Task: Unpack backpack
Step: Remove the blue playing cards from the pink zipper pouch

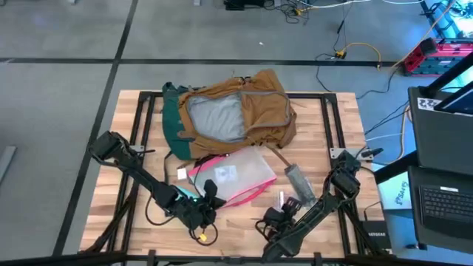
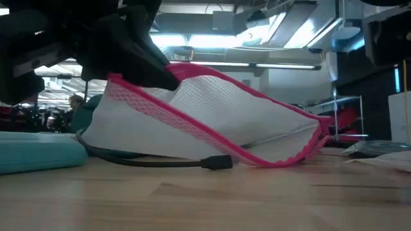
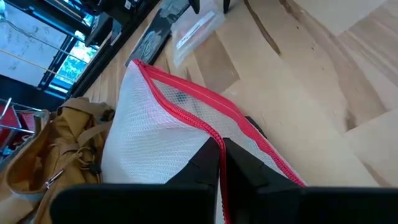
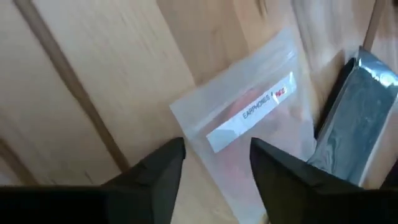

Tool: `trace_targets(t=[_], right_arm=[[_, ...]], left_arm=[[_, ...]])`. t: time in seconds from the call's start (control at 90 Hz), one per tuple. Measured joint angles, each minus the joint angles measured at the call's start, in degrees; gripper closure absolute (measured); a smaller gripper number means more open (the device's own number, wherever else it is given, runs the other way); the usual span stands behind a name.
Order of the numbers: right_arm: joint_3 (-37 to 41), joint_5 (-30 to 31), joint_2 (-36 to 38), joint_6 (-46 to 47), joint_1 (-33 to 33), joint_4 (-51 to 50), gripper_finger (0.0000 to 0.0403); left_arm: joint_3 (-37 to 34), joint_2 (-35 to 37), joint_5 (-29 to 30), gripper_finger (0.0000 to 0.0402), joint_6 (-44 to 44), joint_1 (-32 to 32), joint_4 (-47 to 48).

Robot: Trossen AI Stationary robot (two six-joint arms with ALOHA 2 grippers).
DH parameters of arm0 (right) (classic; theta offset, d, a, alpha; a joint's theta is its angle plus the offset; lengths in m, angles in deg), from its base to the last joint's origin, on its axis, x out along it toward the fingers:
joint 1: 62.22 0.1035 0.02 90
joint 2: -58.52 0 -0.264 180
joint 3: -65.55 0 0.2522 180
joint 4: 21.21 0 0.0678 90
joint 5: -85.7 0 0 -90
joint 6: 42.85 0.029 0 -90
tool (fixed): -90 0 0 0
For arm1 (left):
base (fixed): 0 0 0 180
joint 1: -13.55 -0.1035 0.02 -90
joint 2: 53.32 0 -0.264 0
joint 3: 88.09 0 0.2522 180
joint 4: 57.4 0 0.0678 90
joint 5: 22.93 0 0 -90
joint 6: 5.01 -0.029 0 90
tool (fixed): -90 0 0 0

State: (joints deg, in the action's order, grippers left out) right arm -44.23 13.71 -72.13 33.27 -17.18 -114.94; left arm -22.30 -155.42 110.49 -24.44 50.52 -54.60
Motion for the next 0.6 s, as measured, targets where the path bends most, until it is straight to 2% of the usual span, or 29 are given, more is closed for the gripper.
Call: trace_targets(t=[0.122, 0.411, 0.6], right_arm=[[-2.27, 5.01, 0.0, -1.48, -0.07, 2.13, 0.0221], [-7.37, 22.86, 0.0, -8.14, -0.54, 10.81, 0.0221], [-7.37, 26.04, -0.29, -15.19, -4.75, 22.64, 0.0221]], left_arm=[[-0.02, 0.0, 0.0, 0.0402, -0.01, 0.0, -0.04], [-0.02, 0.0, 0.0, 0.0402, 0.08, 0.0, -0.28], [-0.02, 0.0, 0.01, 0.0402, -0.05, 0.0, -0.91]])
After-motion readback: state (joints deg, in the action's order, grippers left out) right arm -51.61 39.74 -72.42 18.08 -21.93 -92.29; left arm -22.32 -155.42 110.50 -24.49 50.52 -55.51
